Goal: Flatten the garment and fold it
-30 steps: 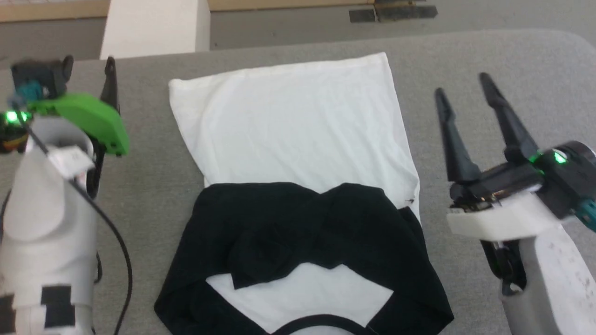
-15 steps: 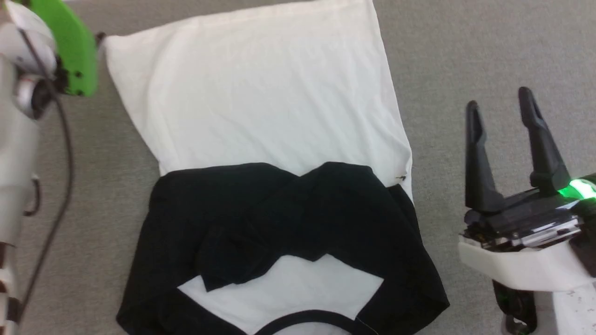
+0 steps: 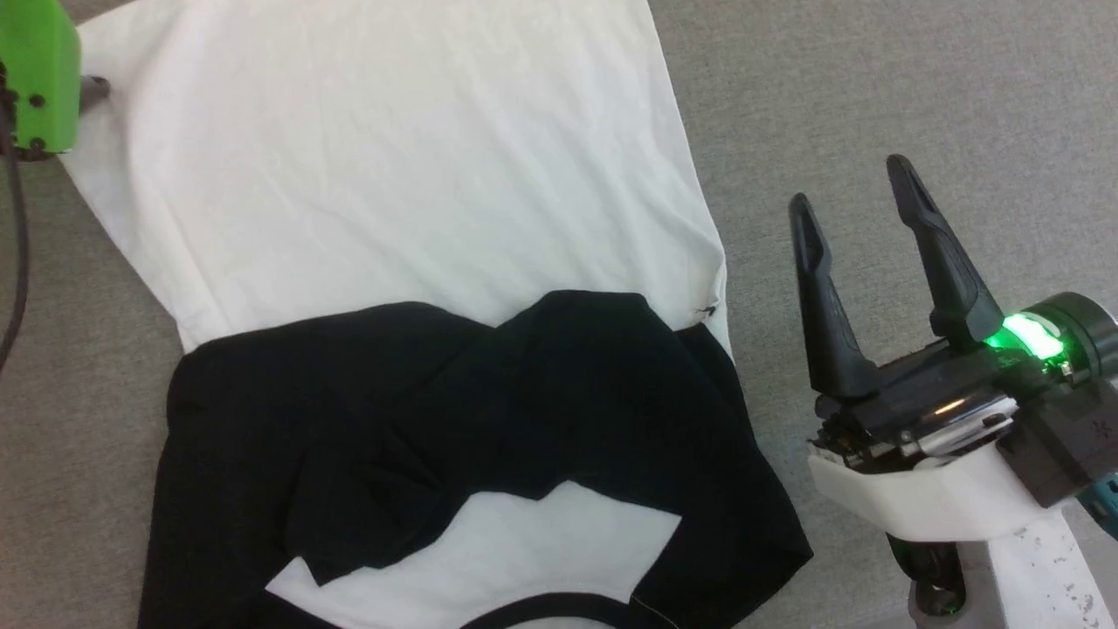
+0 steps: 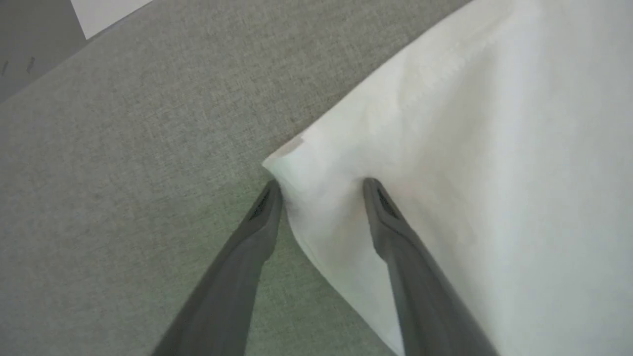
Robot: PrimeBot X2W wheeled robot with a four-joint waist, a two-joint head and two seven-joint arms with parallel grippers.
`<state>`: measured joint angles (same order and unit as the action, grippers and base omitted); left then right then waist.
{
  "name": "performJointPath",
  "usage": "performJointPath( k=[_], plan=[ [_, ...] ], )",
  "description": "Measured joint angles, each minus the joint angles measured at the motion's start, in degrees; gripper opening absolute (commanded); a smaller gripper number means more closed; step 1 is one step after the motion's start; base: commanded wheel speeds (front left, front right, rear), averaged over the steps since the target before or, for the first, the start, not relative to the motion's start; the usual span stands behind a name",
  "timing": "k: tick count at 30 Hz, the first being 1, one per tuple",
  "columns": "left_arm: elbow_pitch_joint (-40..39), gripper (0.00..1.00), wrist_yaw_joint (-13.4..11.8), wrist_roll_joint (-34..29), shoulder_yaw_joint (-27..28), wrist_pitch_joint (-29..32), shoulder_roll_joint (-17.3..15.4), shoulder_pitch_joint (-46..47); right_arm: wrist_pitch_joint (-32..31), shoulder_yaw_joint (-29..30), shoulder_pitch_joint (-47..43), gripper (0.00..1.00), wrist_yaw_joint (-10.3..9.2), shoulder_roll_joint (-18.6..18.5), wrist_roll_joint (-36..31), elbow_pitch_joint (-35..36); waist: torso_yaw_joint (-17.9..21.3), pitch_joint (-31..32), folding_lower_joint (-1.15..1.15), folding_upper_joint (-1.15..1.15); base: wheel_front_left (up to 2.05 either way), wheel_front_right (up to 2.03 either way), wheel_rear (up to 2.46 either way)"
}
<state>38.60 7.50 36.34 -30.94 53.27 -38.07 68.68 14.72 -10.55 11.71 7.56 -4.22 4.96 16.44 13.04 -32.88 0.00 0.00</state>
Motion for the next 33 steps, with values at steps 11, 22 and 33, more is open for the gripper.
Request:
performJointPath(
  k=[11,22,33],
  plan=[
    [-5.7,0.0,0.0,5.0,-4.2,-8.1,0.5,-0.8,0.0,4.3,6.0,1.0,0.0,-5.2,0.7,-3.8,-2.2,1.7,0.0,0.0,0.0,0.0,0.0],
    [-12.7,0.0,0.0,7.5,-12.7,-16.6,2.1,-0.4,-26.0,3.1,31.0,1.0,0.0,-15.2,7.7,-16.5,-9.3,4.9,0.0,0.0,0.0,0.0,0.0],
    [-14.1,0.0,0.0,8.8,-18.9,-23.2,4.6,5.6,-63.2,-12.0,56.9,1.0,0.01,-22.7,21.0,-36.9,-14.4,1.5,0.0,0.0,0.0,0.0,0.0]
  ],
)
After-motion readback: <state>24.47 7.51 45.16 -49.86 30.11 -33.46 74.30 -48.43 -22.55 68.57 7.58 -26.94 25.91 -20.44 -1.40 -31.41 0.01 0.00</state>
